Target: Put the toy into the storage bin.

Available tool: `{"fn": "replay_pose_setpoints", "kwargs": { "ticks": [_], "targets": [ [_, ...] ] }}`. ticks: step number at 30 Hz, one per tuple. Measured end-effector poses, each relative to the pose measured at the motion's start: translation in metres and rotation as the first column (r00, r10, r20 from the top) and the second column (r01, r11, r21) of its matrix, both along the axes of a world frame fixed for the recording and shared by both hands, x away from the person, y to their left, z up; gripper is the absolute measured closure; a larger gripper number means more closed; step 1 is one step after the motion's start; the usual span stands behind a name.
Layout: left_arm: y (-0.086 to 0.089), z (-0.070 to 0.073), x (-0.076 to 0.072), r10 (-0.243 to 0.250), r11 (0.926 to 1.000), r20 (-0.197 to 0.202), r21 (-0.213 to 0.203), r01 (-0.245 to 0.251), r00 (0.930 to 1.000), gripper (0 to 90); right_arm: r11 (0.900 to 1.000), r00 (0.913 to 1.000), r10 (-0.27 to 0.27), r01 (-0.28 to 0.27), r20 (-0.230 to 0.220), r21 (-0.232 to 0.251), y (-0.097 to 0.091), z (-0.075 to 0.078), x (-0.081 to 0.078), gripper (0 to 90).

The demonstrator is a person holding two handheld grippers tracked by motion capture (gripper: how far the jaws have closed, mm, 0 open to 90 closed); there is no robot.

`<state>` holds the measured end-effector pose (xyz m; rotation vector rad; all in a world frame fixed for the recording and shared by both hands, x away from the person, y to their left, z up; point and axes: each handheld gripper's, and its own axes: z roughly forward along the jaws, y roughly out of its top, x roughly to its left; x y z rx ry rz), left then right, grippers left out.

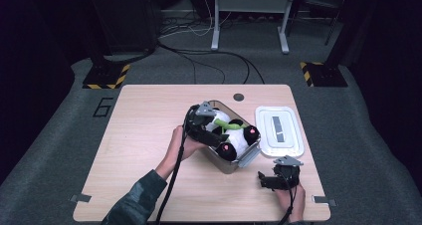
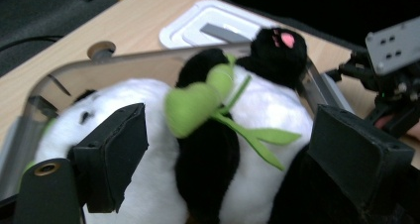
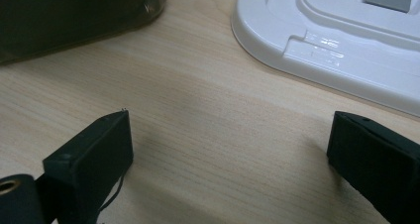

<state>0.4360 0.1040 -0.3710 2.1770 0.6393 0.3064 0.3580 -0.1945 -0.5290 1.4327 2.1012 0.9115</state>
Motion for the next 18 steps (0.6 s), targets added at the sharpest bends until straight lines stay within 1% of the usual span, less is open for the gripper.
{"fn": "replay_pose_setpoints", "kwargs": {
  "ticks": [1, 3, 5, 6, 7, 12, 15, 17, 18],
  "targets": [
    [-0.001, -0.004, 0.000, 0.004, 1.0000, 0.003, 0.007, -0.004, 1.0000, 14.7, 1.0000, 1.0000, 0.000, 0.000, 0.000, 0.001, 0.000, 0.000, 0.000, 3.0],
    [-0.002, -0.010, 0.001, 0.008, 1.0000, -0.013, 0.006, -0.008, 0.9999, 14.8, 1.0000, 1.0000, 0.000, 0.000, 0.000, 0.000, 0.000, 0.000, 0.000, 3.0],
    [-0.004, -0.015, 0.002, 0.020, 0.9997, -0.014, 0.016, -0.020, 0.9997, 14.9, 1.0000, 1.0000, 0.000, 0.000, 0.000, 0.000, 0.000, 0.000, 0.000, 3.1],
    [-0.004, -0.019, 0.002, 0.024, 0.9995, -0.022, 0.020, -0.023, 0.9995, 14.9, 1.0000, 1.0000, -0.001, 0.001, 0.000, 0.000, 0.000, 0.000, 0.000, 3.1],
    [-0.005, -0.020, 0.003, 0.026, 0.9993, -0.018, 0.027, -0.026, 0.9995, 15.0, 1.0000, 1.0000, -0.001, 0.001, 0.001, 0.000, 0.000, 0.000, 0.000, 3.1],
    [-0.008, -0.023, 0.003, 0.035, 0.9984, -0.010, 0.045, -0.034, 0.9993, 15.5, 1.0000, 1.0000, 0.000, 0.000, 0.000, 0.000, 0.000, 0.000, 0.000, 3.1],
    [-0.012, -0.025, 0.005, 0.044, 0.9978, -0.017, 0.050, -0.043, 0.9989, 15.7, 1.0000, 1.0000, -0.001, 0.001, 0.000, 0.000, 0.000, 0.000, 0.000, 3.1],
    [-0.014, -0.027, 0.007, 0.045, 0.9967, -0.025, 0.069, -0.043, 0.9987, 16.0, 1.0000, 1.0000, 0.000, 0.000, 0.000, 0.000, 0.000, 0.000, 0.000, 3.1],
    [-0.015, -0.027, 0.008, 0.044, 0.9959, -0.022, 0.080, -0.042, 0.9988, 16.2, 1.0000, 1.0000, -0.001, 0.001, 0.000, 0.000, 0.000, 0.000, 0.000, 3.1]
  ]
}}
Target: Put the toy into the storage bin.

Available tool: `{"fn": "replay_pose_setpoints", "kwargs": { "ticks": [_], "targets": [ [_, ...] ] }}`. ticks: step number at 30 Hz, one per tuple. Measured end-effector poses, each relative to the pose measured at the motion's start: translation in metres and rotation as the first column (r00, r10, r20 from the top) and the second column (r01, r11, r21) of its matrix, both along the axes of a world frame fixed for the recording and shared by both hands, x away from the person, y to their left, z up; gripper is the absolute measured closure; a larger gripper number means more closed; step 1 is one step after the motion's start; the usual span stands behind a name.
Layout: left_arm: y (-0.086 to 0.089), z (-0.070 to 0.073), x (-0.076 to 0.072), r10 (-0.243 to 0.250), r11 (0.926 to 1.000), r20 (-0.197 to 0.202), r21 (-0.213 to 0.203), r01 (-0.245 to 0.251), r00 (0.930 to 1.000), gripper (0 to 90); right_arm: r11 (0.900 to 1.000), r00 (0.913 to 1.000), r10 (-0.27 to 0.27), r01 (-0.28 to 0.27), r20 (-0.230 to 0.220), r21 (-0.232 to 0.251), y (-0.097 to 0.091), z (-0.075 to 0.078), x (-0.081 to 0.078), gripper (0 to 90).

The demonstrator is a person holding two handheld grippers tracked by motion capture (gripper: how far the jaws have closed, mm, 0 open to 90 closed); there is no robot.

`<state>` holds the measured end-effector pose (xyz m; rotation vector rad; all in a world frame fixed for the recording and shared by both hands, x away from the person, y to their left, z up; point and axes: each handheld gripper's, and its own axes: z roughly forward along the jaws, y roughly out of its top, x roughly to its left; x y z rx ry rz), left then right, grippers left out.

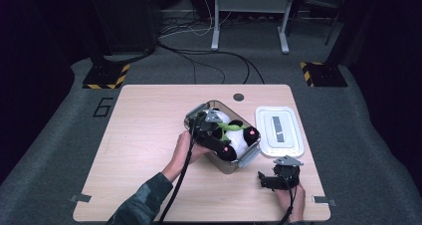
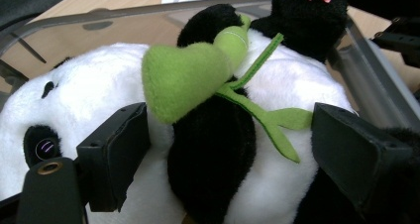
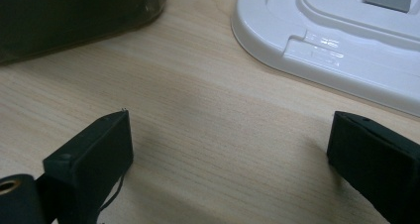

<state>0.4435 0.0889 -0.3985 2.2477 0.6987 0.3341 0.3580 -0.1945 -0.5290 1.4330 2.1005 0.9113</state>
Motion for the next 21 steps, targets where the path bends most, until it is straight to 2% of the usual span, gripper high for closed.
{"fn": "replay_pose_setpoints", "kwargs": {
  "ticks": [3, 6, 10, 12, 14, 17, 21],
  "targets": [
    [-0.003, -0.002, 0.001, 0.006, 0.9998, -0.002, 0.017, -0.006, 1.0000, 17.0, 1.0000, 1.0000, 0.004, -0.004, -0.001, -0.002, 0.000, 0.000, 0.000, 3.1],
    [-0.001, -0.001, 0.002, -0.002, 1.0000, -0.003, 0.004, 0.002, 1.0000, 17.2, 1.0000, 1.0000, 0.003, -0.003, -0.001, -0.004, 0.000, 0.000, 0.000, 3.1],
    [0.008, 0.009, -0.003, 0.002, 0.9984, -0.004, -0.057, -0.002, 1.0000, 16.9, 1.0000, 1.0000, 0.004, -0.004, -0.001, -0.002, 0.000, 0.000, 0.000, 3.1],
    [0.015, 0.018, -0.008, -0.003, 0.9947, 0.001, -0.103, 0.003, 1.0000, 16.0, 1.0000, 1.0000, 0.004, -0.004, -0.001, -0.002, 0.000, 0.000, 0.000, 3.1],
    [0.020, 0.026, -0.015, -0.014, 0.9919, 0.009, -0.126, 0.015, 0.9999, 15.8, 1.0000, 1.0000, 0.003, -0.003, -0.001, -0.004, 0.000, 0.000, 0.000, 3.1],
    [0.018, 0.031, -0.024, -0.046, 0.9925, 0.017, -0.112, 0.048, 0.9988, 15.6, 1.0000, 1.0000, 0.003, -0.003, -0.001, -0.004, 0.000, 0.000, 0.000, 3.1],
    [0.012, 0.027, -0.029, -0.066, 0.9937, 0.019, -0.090, 0.067, 0.9976, 15.6, 1.0000, 1.0000, 0.002, -0.002, -0.001, -0.004, 0.000, 0.000, 0.000, 3.1]
  ]
}}
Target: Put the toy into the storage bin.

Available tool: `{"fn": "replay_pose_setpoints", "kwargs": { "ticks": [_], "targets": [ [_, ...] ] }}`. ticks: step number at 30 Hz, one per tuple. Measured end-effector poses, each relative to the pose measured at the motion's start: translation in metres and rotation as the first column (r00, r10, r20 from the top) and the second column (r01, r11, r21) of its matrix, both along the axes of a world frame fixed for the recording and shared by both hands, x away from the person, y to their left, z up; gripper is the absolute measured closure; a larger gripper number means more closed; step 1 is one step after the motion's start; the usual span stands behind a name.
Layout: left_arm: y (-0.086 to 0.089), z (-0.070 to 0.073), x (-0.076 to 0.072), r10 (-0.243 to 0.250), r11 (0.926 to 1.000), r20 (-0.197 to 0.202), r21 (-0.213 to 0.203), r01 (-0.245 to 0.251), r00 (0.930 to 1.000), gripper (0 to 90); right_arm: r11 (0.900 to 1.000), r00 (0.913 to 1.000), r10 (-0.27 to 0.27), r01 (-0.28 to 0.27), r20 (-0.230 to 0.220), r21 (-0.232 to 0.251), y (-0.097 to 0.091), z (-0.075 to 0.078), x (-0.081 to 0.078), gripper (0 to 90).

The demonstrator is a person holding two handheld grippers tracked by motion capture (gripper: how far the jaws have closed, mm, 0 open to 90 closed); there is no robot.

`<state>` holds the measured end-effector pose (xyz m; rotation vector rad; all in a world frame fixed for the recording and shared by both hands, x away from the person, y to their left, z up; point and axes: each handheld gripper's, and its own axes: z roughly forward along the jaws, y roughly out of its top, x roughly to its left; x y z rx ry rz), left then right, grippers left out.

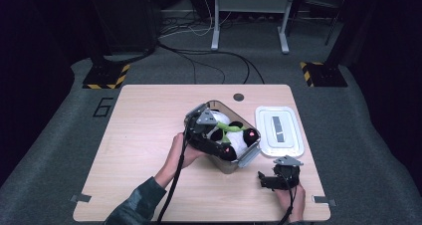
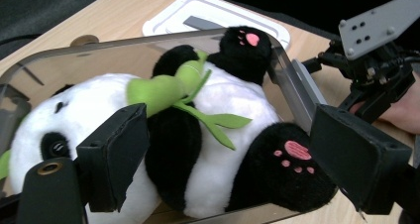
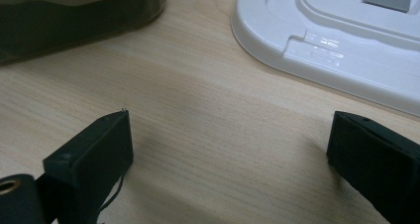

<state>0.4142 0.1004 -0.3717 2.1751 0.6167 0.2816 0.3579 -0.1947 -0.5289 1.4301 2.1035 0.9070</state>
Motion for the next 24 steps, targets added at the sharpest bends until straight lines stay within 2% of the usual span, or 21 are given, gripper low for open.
{"fn": "replay_pose_setpoints", "kwargs": {
  "ticks": [2, 3, 7, 13, 16, 19, 24],
  "targets": [
    [-0.004, -0.006, 0.001, 0.001, 0.9997, 0.004, 0.026, -0.001, 1.0000, 15.6, 1.0000, 1.0000, 0.001, -0.001, 0.000, 0.001, 0.000, 0.000, 0.000, 3.1],
    [-0.005, -0.009, 0.001, -0.001, 0.9999, -0.008, 0.017, 0.001, 1.0000, 15.5, 1.0000, 1.0000, 0.001, -0.001, 0.000, 0.001, 0.000, 0.000, 0.000, 3.2],
    [-0.010, -0.014, 0.002, 0.003, 0.9990, 0.005, 0.044, -0.003, 1.0000, 15.5, 1.0000, 1.0000, 0.001, -0.001, 0.000, 0.001, 0.000, 0.000, 0.000, 3.1],
    [-0.014, -0.021, 0.005, 0.008, 0.9977, -0.006, 0.068, -0.008, 0.9999, 15.6, 1.0000, 1.0000, 0.002, -0.002, 0.000, 0.001, 0.000, 0.000, 0.000, 3.2],
    [-0.017, -0.026, 0.008, 0.007, 0.9957, -0.022, 0.092, -0.005, 0.9997, 15.7, 1.0000, 1.0000, 0.002, -0.002, 0.000, 0.001, 0.000, 0.000, 0.000, 3.1],
    [-0.021, -0.030, 0.009, 0.004, 0.9921, -0.021, 0.126, -0.001, 0.9998, 15.6, 1.0000, 1.0000, 0.001, -0.001, 0.000, 0.001, 0.000, 0.000, 0.000, 3.1],
    [-0.024, -0.032, 0.010, 0.006, 0.9899, -0.027, 0.142, -0.002, 0.9996, 15.6, 1.0000, 1.0000, 0.002, -0.002, 0.000, 0.001, 0.000, 0.000, 0.000, 3.1]
  ]
}}
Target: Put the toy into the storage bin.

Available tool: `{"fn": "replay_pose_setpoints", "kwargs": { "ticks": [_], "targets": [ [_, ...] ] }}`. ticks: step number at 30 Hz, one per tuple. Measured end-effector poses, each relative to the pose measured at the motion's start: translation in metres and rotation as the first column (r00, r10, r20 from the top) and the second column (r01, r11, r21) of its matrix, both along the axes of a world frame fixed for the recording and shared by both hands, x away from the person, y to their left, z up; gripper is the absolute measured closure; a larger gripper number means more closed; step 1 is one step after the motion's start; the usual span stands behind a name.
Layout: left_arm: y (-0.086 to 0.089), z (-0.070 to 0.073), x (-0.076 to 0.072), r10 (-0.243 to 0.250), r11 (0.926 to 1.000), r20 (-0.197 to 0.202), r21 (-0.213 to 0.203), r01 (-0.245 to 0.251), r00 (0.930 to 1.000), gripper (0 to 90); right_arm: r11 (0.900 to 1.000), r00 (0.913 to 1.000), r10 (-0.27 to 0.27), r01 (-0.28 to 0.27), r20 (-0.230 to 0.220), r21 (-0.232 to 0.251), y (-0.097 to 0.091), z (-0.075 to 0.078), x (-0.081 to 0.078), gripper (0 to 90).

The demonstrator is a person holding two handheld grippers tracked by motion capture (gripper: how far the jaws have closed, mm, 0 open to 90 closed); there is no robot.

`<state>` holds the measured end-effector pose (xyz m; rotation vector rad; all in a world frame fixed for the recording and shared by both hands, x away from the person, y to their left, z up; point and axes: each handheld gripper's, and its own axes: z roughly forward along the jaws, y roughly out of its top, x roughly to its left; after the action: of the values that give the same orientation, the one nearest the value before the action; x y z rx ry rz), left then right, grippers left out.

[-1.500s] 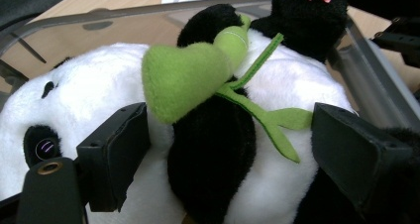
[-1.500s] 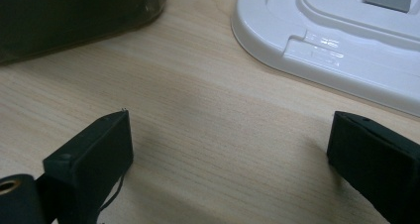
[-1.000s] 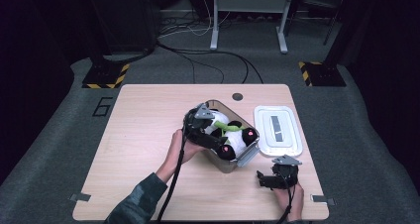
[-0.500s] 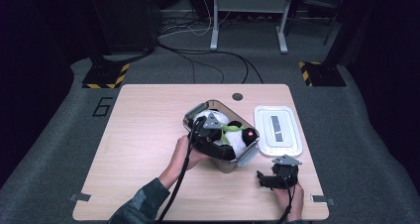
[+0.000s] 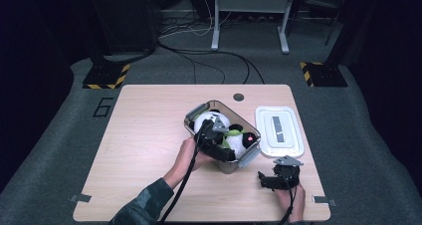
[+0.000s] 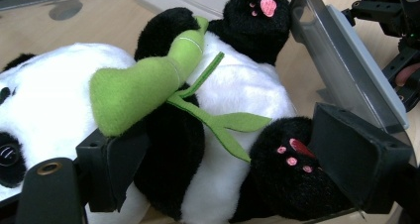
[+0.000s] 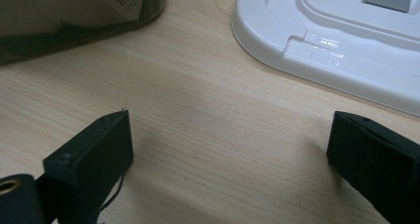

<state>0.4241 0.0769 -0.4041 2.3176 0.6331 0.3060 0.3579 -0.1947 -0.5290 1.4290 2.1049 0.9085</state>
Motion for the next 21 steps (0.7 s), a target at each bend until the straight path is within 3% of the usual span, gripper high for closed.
{"fn": "replay_pose_setpoints", "kwargs": {
  "ticks": [4, 8, 11, 14, 18, 21],
  "targets": [
    [0.001, 0.002, 0.000, -0.010, 1.0000, 0.011, -0.002, 0.010, 0.9999, 15.5, 1.0000, 1.0000, 0.001, -0.001, 0.000, 0.000, 0.000, 0.000, 0.000, 3.2],
    [0.009, 0.011, 0.000, 0.001, 0.9980, 0.029, -0.064, 0.001, 0.9996, 17.7, 1.0000, 1.0000, 0.001, -0.001, 0.000, 0.000, 0.000, 0.000, 0.000, 3.2],
    [0.020, 0.022, 0.005, 0.046, 0.9939, 0.042, -0.102, -0.041, 0.9981, 17.7, 1.0000, 1.0000, 0.001, -0.001, 0.000, 0.000, 0.000, 0.000, 0.000, 3.2],
    [0.028, 0.028, 0.017, 0.099, 0.9908, 0.056, -0.098, -0.093, 0.9935, 17.3, 1.0000, 1.0000, 0.001, -0.001, 0.001, 0.000, 0.000, 0.000, 0.000, 3.2],
    [0.031, 0.022, 0.037, 0.144, 0.9863, 0.005, -0.082, -0.143, 0.9895, 17.5, 1.0000, 1.0000, 0.001, -0.001, 0.000, 0.000, 0.000, 0.000, 0.000, 3.2],
    [0.031, 0.015, 0.050, 0.141, 0.9869, -0.053, -0.072, -0.144, 0.9886, 17.3, 1.0000, 1.0000, 0.001, -0.001, 0.000, 0.000, 0.000, 0.000, 0.000, 3.2]
  ]
}}
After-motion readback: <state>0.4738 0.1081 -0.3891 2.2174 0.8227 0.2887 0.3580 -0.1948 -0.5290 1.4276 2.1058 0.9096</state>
